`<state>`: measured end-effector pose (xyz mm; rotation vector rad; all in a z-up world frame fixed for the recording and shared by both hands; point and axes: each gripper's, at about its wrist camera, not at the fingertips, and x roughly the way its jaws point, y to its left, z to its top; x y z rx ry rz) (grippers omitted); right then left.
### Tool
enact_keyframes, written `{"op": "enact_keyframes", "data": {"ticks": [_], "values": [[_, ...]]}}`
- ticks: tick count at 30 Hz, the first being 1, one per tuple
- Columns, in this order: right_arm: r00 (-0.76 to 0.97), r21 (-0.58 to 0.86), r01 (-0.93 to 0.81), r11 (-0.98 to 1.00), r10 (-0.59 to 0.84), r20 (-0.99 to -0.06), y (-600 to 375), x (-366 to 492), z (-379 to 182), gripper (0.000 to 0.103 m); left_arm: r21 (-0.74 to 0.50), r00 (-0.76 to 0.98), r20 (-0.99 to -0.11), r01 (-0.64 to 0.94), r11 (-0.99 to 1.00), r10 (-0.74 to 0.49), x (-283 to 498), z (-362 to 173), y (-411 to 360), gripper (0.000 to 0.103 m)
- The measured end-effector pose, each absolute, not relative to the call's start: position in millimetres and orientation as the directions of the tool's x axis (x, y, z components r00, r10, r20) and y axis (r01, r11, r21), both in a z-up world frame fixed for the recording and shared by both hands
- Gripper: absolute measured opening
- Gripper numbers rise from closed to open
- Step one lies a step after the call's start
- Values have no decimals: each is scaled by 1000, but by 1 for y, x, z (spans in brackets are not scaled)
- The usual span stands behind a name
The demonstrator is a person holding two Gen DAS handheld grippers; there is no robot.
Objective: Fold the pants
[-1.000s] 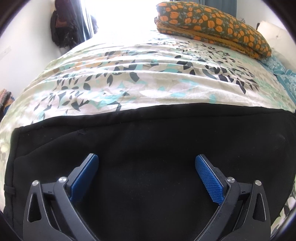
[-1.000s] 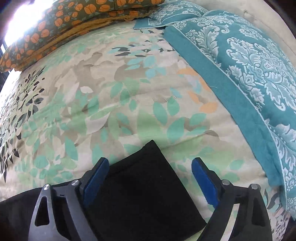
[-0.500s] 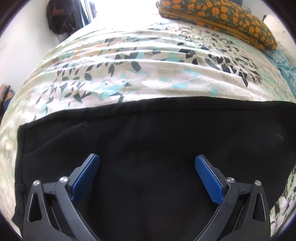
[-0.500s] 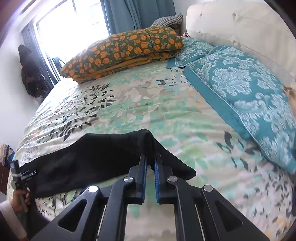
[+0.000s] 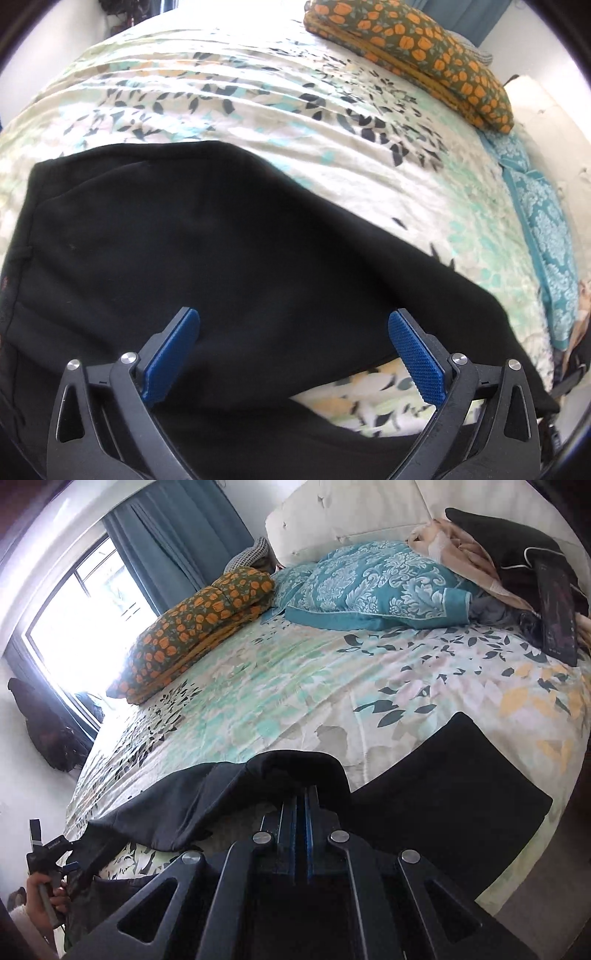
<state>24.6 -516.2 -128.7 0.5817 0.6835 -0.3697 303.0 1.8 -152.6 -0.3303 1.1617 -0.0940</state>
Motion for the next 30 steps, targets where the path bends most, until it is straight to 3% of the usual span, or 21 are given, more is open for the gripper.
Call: {"op": "enact_keyframes", "data": {"ticks": [2, 14, 16, 17, 18, 21, 23, 27, 30], "values": [[711, 386, 509, 769, -122, -693, -518, 29, -135, 3, -342, 362, -888, -112, 933, -283, 317, -157, -5, 102], [743, 440, 508, 740, -118, -659, -533, 21, -134, 3, -385, 391, -887, -335, 860, -245, 378, -191, 6, 101], [760, 449, 497, 743, -122, -639, -533, 17, -130, 3, -415, 410, -876, -371, 831, -255, 382, -195, 16, 84], [770, 459, 491, 741, -122, -627, -533, 14, -128, 3, -421, 411, -875, -386, 821, -255, 382, -196, 20, 39], [778, 469, 484, 739, -119, -617, -535, 12, -127, 3, -455, 399, -867, -393, 799, -298, 384, -200, 23, 4], [784, 500, 482, 719, -100, -612, -545, 12, -127, 3, -543, 413, -828, -423, 726, -378, 374, -188, 34, 3], [779, 499, 464, 732, -68, -624, -559, 22, -125, 3, -593, 445, -788, -361, 720, -426, 366, -159, 33, 3], [781, 286, 353, 891, -112, -614, -570, 35, -84, 3, -660, 466, -716, -208, 722, -520, 316, -106, 41, 3], [779, 135, 250, 959, -116, -616, -568, 19, -71, 4, -648, 430, -722, -144, 748, -543, 255, -105, 53, 3]]}}
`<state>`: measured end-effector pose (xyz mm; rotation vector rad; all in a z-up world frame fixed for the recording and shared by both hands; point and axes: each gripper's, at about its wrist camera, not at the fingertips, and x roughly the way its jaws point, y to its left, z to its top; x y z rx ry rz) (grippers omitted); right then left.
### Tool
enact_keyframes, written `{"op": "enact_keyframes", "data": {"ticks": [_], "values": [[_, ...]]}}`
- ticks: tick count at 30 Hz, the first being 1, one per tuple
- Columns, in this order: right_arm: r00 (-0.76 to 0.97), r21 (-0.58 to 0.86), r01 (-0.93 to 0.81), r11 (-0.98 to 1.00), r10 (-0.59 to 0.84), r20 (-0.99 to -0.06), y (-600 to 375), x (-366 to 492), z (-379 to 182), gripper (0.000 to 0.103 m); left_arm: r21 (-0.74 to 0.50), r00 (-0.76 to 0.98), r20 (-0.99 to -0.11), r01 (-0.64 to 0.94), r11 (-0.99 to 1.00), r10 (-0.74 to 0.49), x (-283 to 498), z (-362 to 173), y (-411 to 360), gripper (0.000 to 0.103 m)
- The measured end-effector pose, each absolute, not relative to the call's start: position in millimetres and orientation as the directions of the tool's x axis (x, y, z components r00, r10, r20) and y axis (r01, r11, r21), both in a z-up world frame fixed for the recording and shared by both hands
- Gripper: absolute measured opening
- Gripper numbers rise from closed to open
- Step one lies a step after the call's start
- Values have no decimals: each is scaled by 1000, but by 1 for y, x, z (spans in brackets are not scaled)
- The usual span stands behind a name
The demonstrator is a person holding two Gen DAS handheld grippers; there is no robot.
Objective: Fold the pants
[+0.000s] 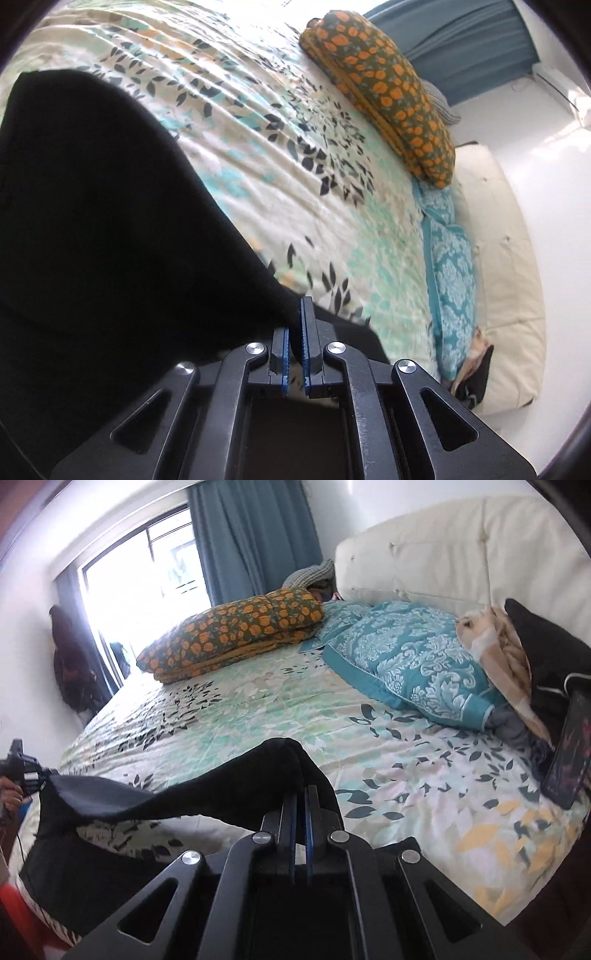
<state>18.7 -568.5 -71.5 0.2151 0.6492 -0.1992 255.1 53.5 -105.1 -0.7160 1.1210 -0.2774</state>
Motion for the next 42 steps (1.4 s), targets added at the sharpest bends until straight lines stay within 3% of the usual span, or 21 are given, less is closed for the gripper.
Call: {"op": "enact_keyframes", "data": {"ticks": [2, 4, 6, 9, 14, 20, 21, 22, 27, 33, 36, 42], "values": [[724, 124, 242, 962, -94, -683, -572, 0, -95, 6, -621, 397, -749, -138, 772, -531, 212, -125, 64, 3], [624, 139, 296, 945, -81, -777, -578, -24, -134, 23, -610, 373, -768, -179, 772, -521, 177, -148, 76, 3], [542, 172, 386, 906, -71, -837, -586, -52, -163, 23, -634, 361, -759, -220, 741, -542, 157, -166, 87, 3], [565, 275, 472, 837, -48, -824, -594, -92, -167, 24, -631, 389, -751, -185, 753, -534, 149, -162, 85, 3], [648, 440, 450, 777, 55, -759, -589, -93, -146, 24, -593, 429, -754, -119, 797, -497, 158, -141, 70, 3], [553, 517, 518, 681, 194, -810, -584, -56, -174, 28, -587, 428, -761, -134, 799, -488, 160, -143, 68, 3], [542, 509, 515, 689, 198, -817, -581, -53, -174, 25, -582, 425, -764, -133, 802, -485, 159, -143, 69, 3], [523, 475, 522, 708, 175, -834, -578, -51, -171, 14, -576, 422, -769, -131, 807, -480, 161, -143, 67, 3], [465, 338, 486, 806, 90, -881, -568, -34, -133, 7, -549, 445, -773, -111, 829, -453, 174, -126, 63, 3], [583, 278, 386, 879, 1, -812, -560, 7, -52, 3, -526, 559, -716, -38, 849, -418, 150, -70, 57, 3], [625, 263, 341, 902, -8, -780, -558, 15, -30, 3, -460, 590, -722, -19, 888, -361, 103, -71, 54, 3], [443, 186, 474, 861, -50, -895, -592, -15, -119, 3, -430, 405, -840, -87, 899, -363, 37, -153, 39, 4]]}}
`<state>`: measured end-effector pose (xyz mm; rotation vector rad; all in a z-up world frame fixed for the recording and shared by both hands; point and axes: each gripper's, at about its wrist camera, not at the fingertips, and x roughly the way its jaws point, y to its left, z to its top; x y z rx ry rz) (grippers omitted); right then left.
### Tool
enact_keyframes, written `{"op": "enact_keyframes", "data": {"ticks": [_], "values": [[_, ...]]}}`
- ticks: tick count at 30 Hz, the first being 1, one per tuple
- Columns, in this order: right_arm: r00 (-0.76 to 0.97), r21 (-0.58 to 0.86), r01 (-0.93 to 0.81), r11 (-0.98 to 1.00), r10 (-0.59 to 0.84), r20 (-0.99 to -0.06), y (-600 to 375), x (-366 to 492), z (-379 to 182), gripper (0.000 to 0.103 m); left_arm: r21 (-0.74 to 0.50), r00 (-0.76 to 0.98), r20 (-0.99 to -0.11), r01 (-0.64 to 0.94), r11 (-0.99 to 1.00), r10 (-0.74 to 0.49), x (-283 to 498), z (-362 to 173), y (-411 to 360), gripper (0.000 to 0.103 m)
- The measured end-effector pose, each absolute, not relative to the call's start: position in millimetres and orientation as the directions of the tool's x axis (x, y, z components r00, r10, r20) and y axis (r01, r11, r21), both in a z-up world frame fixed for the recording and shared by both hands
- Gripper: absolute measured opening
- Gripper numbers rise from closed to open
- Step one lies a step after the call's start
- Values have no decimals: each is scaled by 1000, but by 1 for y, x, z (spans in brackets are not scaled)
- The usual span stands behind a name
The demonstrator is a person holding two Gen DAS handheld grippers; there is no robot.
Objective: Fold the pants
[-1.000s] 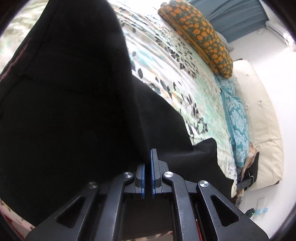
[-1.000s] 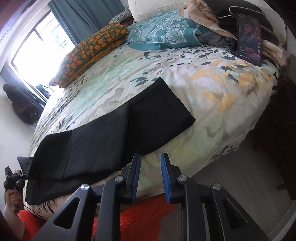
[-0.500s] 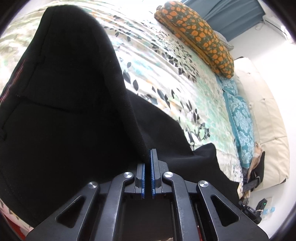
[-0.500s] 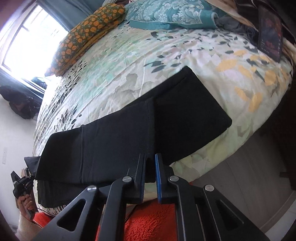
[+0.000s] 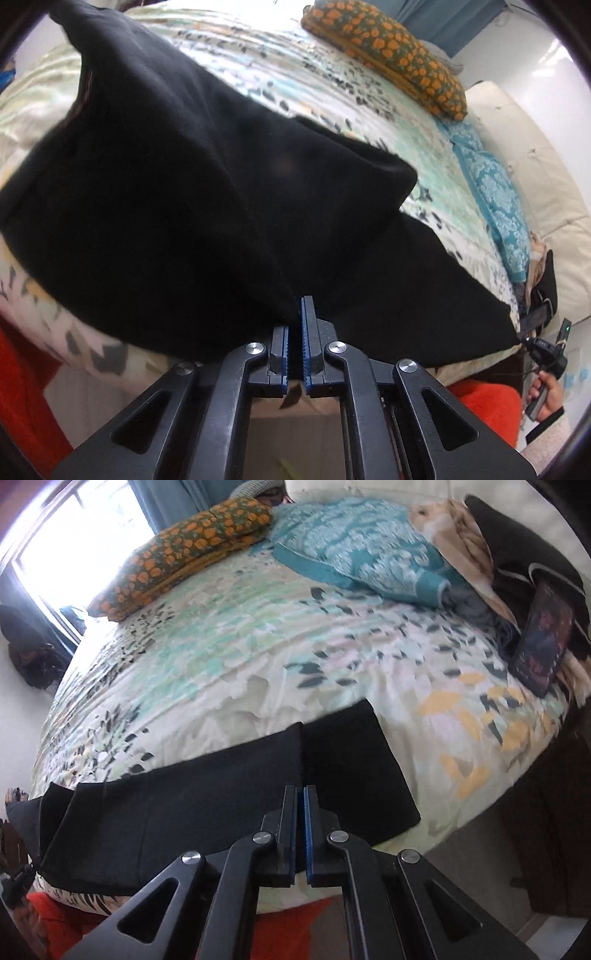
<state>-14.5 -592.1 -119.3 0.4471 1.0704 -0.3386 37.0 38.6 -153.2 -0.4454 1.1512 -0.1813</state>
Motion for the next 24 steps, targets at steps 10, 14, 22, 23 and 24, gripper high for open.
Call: {"op": "enact_keyframes", "data": {"ticks": [10, 14, 22, 23, 24], "values": [[465, 161, 526, 835, -124, -876, -617, -39, -127, 3, -390, 396, -846, -6, 921, -356, 44, -143, -7, 4], [390, 45, 528, 848, -194, -900, -623, -36, -140, 3, -372, 352, -867, 13, 928, -352, 40, -152, -18, 5], [408, 5, 556, 831, -267, -873, -631, -36, -141, 0, -372, 348, -868, 16, 928, -353, 41, -155, -16, 5], [389, -27, 564, 825, -294, -873, -632, -36, -143, 0, -363, 345, -872, 19, 932, -346, 41, -157, -18, 5], [370, -50, 572, 818, -312, -875, -635, -36, -147, 0, -350, 342, -877, 29, 936, -338, 34, -161, -15, 5]]}}
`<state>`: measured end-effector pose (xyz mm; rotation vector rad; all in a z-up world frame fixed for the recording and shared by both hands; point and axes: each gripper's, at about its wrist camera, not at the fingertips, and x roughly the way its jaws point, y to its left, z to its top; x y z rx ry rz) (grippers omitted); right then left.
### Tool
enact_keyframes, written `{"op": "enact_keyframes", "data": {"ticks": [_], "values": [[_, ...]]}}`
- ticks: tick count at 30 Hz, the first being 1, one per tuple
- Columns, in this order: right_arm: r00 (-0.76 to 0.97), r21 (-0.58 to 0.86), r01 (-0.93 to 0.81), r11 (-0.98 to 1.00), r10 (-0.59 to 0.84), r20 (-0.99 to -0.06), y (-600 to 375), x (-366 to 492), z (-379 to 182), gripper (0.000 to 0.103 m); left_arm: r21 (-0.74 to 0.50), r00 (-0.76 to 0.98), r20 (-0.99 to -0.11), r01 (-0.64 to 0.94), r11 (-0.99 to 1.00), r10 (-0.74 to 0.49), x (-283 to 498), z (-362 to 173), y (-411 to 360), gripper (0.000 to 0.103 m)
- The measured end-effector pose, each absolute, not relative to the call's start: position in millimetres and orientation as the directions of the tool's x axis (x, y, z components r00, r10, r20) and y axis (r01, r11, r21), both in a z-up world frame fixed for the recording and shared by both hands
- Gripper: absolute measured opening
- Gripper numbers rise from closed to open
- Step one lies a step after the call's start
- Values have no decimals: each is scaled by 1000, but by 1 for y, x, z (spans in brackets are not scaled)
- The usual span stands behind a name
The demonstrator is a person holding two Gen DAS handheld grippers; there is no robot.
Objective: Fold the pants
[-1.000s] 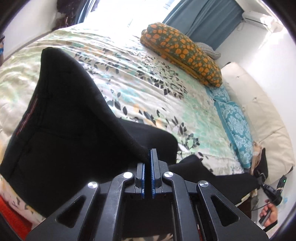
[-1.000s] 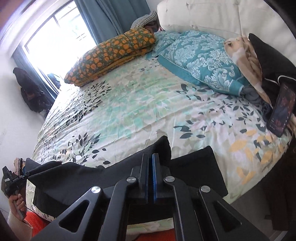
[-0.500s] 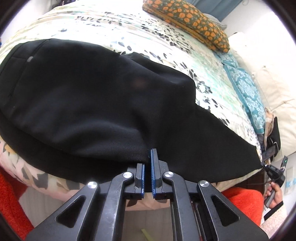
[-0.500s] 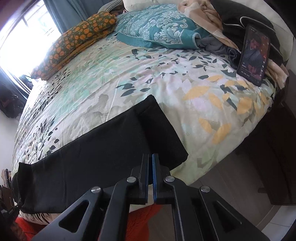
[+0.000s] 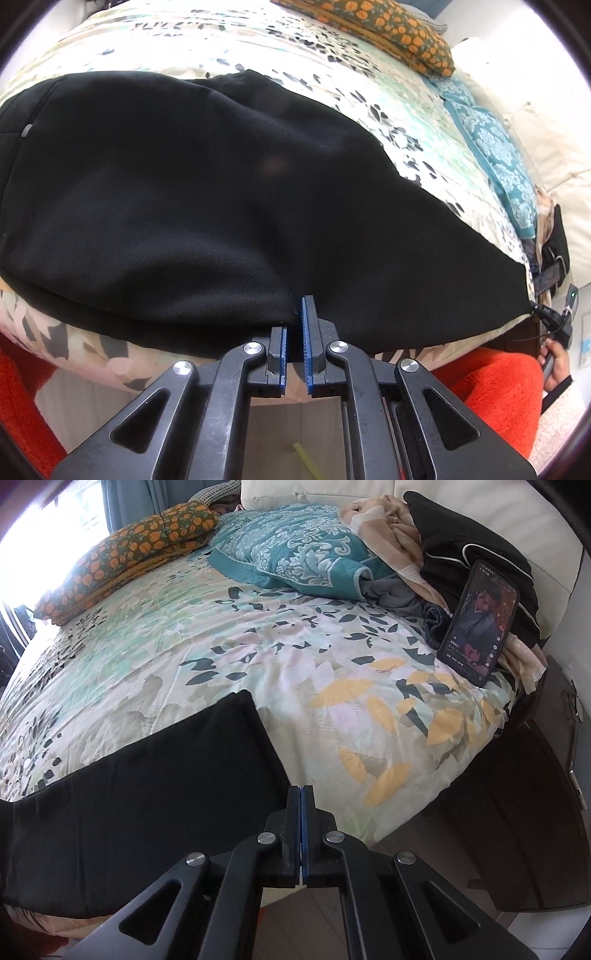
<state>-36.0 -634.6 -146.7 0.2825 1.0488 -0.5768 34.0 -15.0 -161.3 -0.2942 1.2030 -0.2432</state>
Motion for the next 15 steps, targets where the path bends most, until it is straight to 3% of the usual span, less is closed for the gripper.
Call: {"op": "enact_keyframes", "data": {"ticks": [5, 6, 7, 9, 10, 15], "values": [[354, -22, 614, 789, -301, -886, -644, -48, -156, 1, -347, 331, -879, 51, 937, -343, 27, -166, -9, 8], [372, -2, 622, 783, -298, -879, -644, -49, -152, 10, -349, 327, -879, 55, 935, -347, 27, -167, -8, 8], [385, 13, 628, 779, -296, -874, -643, -48, -148, 30, -351, 322, -880, 55, 935, -349, 26, -168, -8, 8], [406, 24, 626, 780, -299, -863, -640, -43, -138, 51, -351, 317, -882, 55, 935, -349, 25, -169, -8, 11], [427, 44, 611, 790, -282, -859, -638, -38, -133, 55, -349, 315, -883, 57, 935, -349, 25, -169, -9, 12], [437, 74, 529, 845, -197, -878, -644, 0, -124, 55, -335, 316, -886, 68, 940, -339, 24, -170, -13, 13]]}}
